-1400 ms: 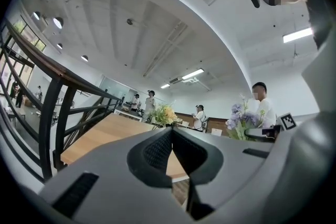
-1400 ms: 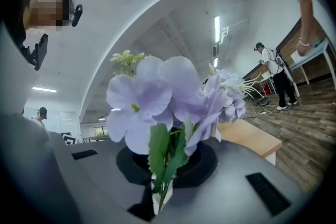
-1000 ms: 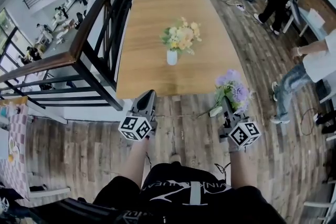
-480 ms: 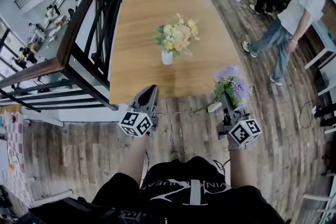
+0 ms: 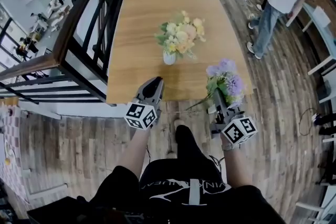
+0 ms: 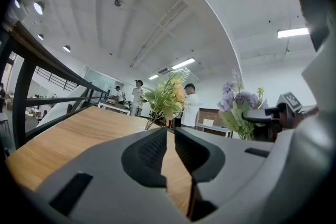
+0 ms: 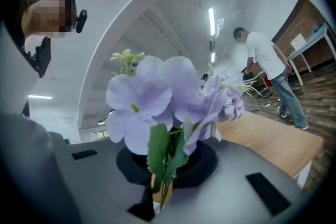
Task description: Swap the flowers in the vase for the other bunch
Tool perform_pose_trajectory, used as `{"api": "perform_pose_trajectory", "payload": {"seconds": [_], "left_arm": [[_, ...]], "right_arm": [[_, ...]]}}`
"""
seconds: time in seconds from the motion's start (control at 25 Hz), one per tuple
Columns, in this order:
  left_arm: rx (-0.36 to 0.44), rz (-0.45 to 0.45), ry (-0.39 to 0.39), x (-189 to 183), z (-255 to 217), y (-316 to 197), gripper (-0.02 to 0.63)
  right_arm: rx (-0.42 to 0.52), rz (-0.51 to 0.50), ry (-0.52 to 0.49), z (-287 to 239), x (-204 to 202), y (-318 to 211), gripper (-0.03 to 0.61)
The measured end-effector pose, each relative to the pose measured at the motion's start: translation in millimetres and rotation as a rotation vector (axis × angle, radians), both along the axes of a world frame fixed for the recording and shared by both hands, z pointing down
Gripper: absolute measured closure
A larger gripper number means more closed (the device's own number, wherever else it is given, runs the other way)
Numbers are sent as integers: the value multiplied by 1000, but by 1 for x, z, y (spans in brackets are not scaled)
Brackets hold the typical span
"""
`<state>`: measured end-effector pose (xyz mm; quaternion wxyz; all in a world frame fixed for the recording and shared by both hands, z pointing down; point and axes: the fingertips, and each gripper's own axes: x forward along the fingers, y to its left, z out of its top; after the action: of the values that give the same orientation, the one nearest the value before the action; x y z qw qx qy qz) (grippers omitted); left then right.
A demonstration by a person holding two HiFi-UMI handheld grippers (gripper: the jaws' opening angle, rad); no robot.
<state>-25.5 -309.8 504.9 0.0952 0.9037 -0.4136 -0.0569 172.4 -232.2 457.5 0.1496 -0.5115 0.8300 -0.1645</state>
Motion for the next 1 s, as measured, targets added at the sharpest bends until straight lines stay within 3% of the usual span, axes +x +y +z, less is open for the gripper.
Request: {"api": "perform_pose_trajectory", "payload": {"seconds": [0.12, 0.32, 0.72, 1.0], "left_arm": [[-10, -24, -12, 6, 9, -21, 488], [0, -60, -53, 15, 18, -64, 454], [43, -60, -80, 43, 21, -126, 380], [73, -76, -134, 55, 19, -157, 376]], "right_arm": [[-21, -18, 31, 7, -7, -19, 531], [-26, -61, 80, 15, -13, -47, 531], [-39, -56, 55, 35, 7, -79, 531], [-36, -88, 51, 35, 4, -100, 531]]}}
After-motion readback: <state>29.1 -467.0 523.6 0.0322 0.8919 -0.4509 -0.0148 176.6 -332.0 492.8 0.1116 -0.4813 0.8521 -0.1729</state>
